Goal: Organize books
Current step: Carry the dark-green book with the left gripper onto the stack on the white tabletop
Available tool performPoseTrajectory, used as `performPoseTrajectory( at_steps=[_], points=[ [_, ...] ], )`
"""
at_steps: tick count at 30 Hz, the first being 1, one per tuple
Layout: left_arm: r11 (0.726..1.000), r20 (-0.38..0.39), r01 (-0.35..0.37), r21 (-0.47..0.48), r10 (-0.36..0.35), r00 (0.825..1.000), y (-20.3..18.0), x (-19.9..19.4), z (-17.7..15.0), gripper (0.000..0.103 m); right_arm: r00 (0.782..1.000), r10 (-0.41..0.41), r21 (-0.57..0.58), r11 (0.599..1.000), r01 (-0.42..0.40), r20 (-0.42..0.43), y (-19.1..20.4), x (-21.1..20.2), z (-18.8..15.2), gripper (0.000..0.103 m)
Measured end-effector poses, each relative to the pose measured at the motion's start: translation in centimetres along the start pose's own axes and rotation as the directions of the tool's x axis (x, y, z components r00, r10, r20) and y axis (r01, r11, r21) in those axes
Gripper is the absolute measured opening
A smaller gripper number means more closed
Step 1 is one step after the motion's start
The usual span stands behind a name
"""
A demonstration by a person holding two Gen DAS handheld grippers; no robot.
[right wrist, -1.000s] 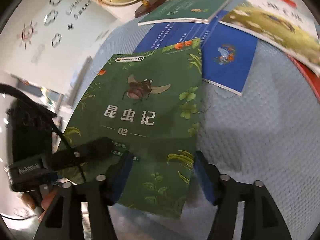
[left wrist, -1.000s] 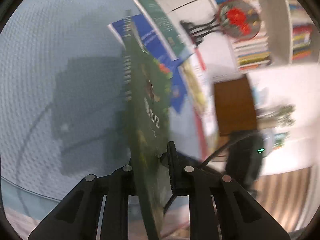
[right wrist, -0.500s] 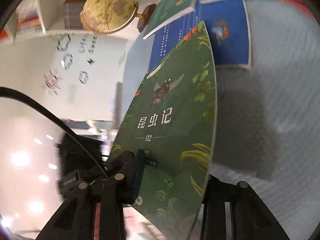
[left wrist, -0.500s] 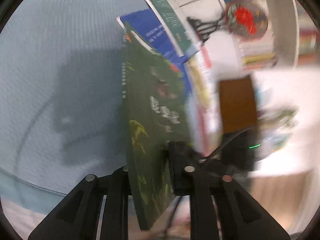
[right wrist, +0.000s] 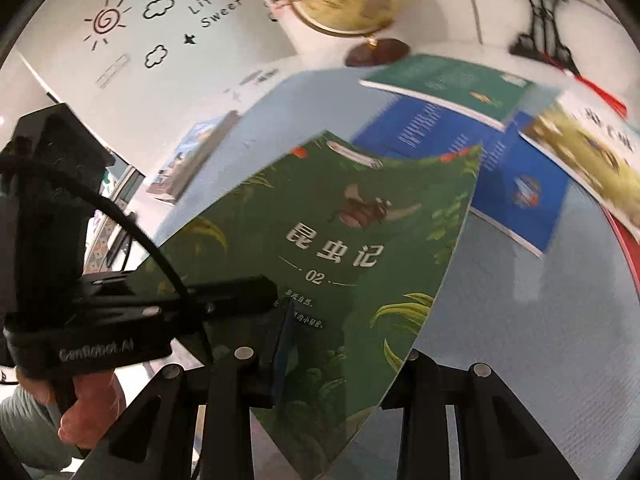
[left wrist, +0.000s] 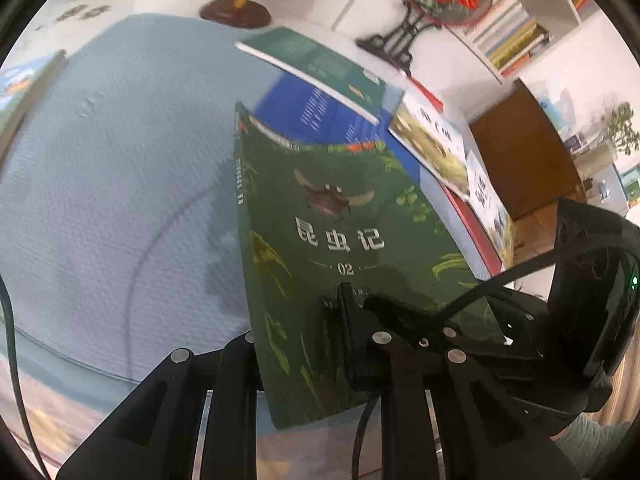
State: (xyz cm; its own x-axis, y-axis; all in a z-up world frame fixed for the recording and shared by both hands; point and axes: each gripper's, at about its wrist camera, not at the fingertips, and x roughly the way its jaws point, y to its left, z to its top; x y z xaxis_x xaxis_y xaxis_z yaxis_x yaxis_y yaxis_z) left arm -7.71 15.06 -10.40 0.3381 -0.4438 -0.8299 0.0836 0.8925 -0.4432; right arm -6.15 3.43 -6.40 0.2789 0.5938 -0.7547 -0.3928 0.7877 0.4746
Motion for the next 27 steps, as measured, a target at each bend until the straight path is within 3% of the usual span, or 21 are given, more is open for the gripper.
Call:
performPoseTrajectory(
  at_steps=[7, 15, 20, 27],
  points=[
    [0.999, 0.09, -0.004, -0.04, 0.007, 0.996, 7.1, -6.6, 3.0, 0.015, 0.998, 0.039, -0.048, 0.998, -0.037, 0.046, 7.7, 2.2, 4.9, 0.031],
    [0.995, 0.187, -0.07, -0.073, 0.082, 0.979, 17.0, -13.4, 6.7, 0.015, 0.993, 0.104, -0.136, 0.986, -0.096, 0.059, 17.4, 9.4, 12.0, 0.031],
    [0.99, 0.199, -0.107, -0.089, 0.123, 0.972, 23.3, -16.0, 8.4, 0.015, 0.992, 0.119, -0.157, 0.981, -0.11, 0.048, 22.4, 14.1, 14.7, 0.031],
    [0.987, 0.175, -0.112, -0.116, 0.131, 0.976, 30.0, -16.5, 10.5, 0.016, 0.996, 0.088, -0.127, 0.988, -0.084, 0.023, 26.3, 19.7, 17.2, 0.032]
  ],
)
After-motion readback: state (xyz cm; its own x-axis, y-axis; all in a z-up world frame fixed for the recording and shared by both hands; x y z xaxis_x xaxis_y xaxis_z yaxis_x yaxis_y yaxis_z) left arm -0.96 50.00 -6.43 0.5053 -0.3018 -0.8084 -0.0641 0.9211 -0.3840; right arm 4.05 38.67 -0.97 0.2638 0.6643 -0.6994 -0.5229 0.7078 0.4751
